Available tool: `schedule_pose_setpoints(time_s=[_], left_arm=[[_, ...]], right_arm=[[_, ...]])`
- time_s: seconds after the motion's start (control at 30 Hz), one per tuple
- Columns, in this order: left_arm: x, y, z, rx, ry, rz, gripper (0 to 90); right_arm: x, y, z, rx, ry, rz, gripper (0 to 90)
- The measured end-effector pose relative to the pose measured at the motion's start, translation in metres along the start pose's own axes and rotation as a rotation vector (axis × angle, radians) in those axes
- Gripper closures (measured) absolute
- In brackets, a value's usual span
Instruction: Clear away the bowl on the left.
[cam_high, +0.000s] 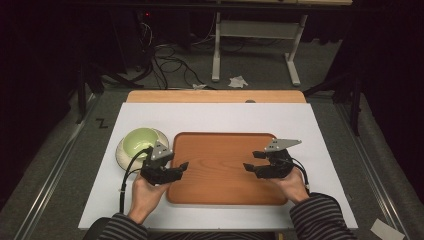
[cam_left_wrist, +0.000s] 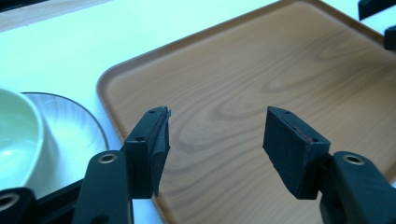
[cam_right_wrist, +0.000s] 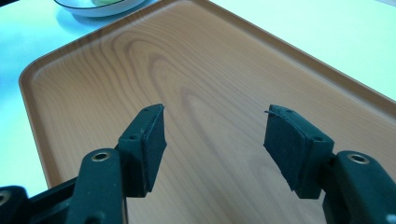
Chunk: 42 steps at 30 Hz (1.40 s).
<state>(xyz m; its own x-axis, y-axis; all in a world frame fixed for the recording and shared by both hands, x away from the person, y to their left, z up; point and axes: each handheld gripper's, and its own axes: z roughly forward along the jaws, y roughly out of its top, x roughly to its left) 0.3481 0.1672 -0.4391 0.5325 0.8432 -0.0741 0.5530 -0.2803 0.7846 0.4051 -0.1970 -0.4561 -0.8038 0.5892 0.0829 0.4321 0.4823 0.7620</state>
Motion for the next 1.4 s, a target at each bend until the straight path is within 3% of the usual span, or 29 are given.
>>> schedule_pose_setpoints(time_s=[0.3, 0.6, 0.93, 1.1, 1.4], left_arm=[[0.019, 0.003, -0.01, -0.017, 0.074, -0.07, 42.9], [0.037, 0.004, -0.013, -0.017, 0.105, -0.12, 42.2], [0.055, 0.002, -0.018, -0.017, 0.169, -0.145, 40.7], [0.064, 0.001, -0.021, -0.018, 0.185, -0.173, 40.9], [0.072, 0.001, -0.021, 0.0, 0.217, -0.184, 40.3]], right_arm=[[0.001, 0.0, -0.001, -0.001, -0.004, 0.001, 40.3], [0.0, 0.0, -0.001, -0.001, -0.007, 0.004, 40.3], [0.0, 0.0, -0.002, -0.001, -0.01, 0.008, 40.4], [0.0, -0.001, -0.003, -0.001, -0.014, 0.004, 40.4], [0.001, -0.002, -0.005, 0.0, -0.02, 0.013, 40.5]])
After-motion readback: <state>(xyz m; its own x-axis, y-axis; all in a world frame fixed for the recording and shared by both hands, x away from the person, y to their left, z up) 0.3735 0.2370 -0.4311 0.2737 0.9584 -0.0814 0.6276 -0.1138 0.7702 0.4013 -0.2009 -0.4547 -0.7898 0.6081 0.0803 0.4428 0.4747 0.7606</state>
